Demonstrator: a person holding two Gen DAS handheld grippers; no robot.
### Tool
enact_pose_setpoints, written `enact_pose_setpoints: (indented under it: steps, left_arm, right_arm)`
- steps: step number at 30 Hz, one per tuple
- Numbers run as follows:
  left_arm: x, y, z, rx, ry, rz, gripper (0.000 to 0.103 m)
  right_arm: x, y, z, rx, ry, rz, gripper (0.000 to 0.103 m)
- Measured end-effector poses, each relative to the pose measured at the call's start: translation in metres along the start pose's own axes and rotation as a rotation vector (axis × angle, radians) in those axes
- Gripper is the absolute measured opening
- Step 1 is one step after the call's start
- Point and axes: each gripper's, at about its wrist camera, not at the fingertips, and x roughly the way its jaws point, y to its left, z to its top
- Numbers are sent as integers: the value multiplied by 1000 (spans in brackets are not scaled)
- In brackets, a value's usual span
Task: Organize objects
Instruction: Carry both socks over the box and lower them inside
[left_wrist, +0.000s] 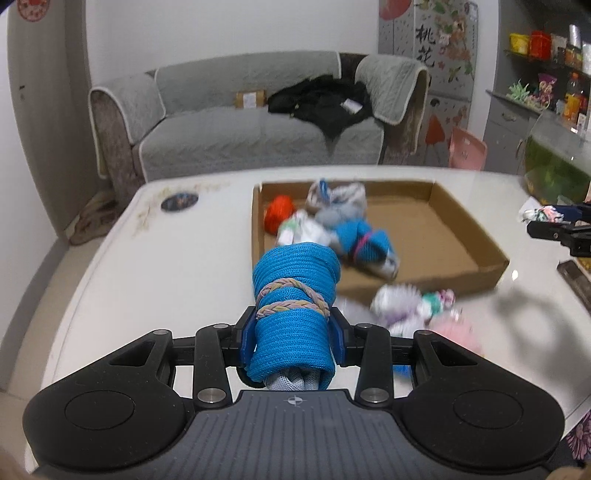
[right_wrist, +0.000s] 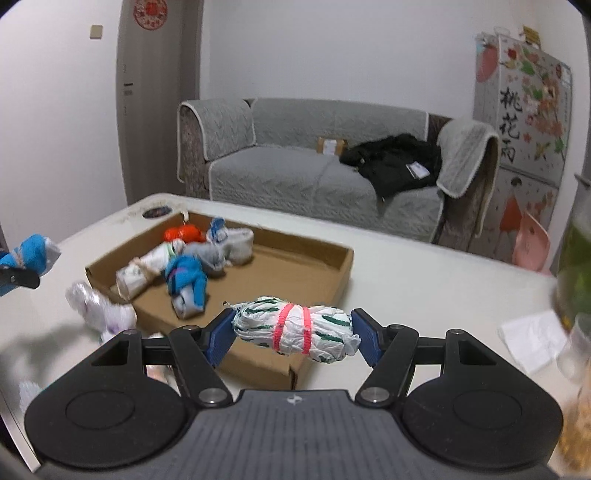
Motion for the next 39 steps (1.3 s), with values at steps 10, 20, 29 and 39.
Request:
enact_pose_setpoints:
  steps: [10, 20, 29, 39]
  left_arm:
    - [49, -19, 55, 66, 49, -136, 46]
    - [136, -14, 76, 139, 299, -273, 46]
    - [161, -17, 66, 298, 343, -181, 46]
    - [171, -22, 52, 336, 312, -75, 54]
  right_arm:
    - [26, 26, 39, 49, 31, 234, 64]
    - [118, 37, 46, 258, 258, 410, 64]
    - [159, 55, 31, 373, 418, 454, 64]
    - [174, 73, 33, 323, 425, 359, 66]
